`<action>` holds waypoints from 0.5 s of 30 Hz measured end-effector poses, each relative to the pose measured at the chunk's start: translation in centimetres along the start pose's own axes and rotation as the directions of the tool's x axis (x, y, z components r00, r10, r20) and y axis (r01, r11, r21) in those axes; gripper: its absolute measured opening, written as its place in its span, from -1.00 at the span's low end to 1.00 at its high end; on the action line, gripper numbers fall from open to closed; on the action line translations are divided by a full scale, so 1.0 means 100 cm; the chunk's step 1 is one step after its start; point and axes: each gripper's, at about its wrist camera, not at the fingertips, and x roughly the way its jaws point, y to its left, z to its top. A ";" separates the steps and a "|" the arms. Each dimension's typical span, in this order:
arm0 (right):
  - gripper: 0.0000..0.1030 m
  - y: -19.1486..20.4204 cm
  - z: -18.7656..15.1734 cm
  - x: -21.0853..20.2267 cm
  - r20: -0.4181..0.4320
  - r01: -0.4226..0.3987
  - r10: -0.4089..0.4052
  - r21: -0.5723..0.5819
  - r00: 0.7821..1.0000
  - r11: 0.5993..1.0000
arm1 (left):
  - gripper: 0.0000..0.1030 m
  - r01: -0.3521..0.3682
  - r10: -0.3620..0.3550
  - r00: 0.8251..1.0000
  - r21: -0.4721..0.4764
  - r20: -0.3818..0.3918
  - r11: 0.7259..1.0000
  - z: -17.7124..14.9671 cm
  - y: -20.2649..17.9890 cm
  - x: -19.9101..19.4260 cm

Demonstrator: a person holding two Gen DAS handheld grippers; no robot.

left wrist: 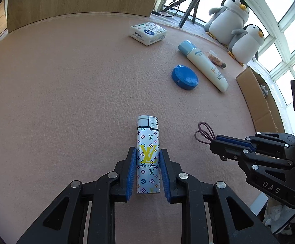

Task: Organize objects
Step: 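Carry the lighter and rubber band into the box and open both grippers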

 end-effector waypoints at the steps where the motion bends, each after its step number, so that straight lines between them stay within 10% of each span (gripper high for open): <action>1: -0.90 -0.004 -0.001 -0.005 0.011 -0.003 0.003 0.010 1.000 1.000 | -0.52 0.006 -0.006 1.000 0.002 0.004 1.000 0.002 -0.004 -0.002; 15: -0.90 -0.089 -0.019 -0.094 0.164 0.017 -0.046 0.170 0.985 0.985 | -0.52 0.130 -0.136 0.990 0.129 0.040 0.983 0.041 -0.107 -0.009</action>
